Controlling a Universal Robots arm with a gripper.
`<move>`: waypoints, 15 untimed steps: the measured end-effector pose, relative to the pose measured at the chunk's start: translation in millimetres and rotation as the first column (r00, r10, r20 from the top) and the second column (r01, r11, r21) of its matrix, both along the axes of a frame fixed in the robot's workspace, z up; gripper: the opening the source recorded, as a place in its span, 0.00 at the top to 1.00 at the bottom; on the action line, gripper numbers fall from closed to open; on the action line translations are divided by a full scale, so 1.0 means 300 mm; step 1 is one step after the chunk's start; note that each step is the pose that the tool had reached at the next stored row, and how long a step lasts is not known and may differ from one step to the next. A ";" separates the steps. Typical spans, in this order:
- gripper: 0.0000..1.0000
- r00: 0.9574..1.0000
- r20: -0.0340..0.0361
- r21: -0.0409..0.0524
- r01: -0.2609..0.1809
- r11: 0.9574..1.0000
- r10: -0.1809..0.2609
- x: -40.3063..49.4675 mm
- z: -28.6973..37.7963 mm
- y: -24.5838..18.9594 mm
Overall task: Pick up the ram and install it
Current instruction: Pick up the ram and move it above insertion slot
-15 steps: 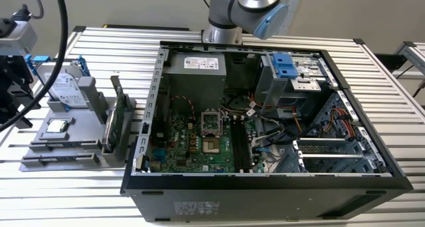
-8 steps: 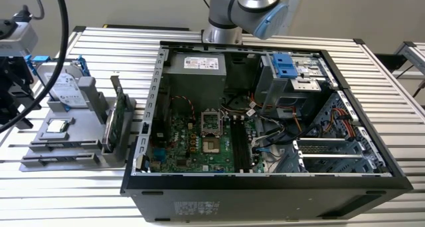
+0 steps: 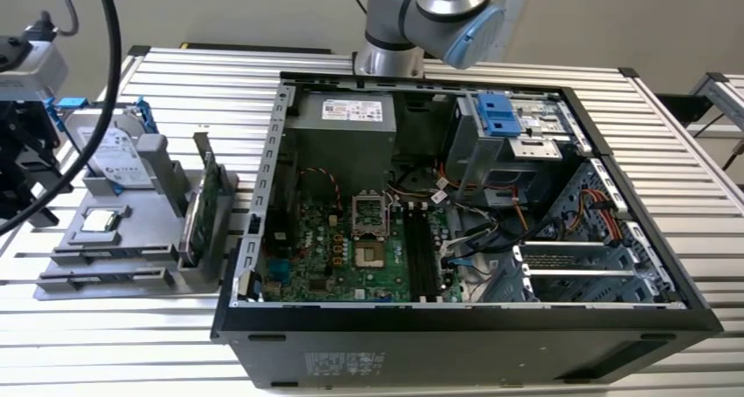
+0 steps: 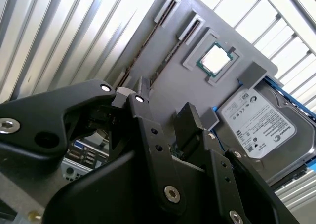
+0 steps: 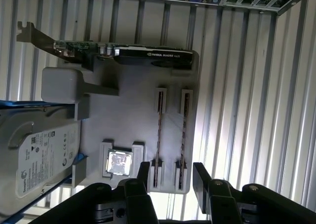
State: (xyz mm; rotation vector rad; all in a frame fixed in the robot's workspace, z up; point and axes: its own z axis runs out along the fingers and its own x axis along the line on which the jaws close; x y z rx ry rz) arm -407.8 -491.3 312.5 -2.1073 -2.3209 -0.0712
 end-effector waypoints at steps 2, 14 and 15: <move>0.00 1.000 0.000 0.000 0.000 1.000 0.000 0.000 -0.002 0.000; 0.00 1.000 0.000 0.000 0.000 1.000 0.000 0.000 -0.012 0.000; 0.00 1.000 0.000 0.000 0.000 1.000 0.000 0.000 -0.012 0.000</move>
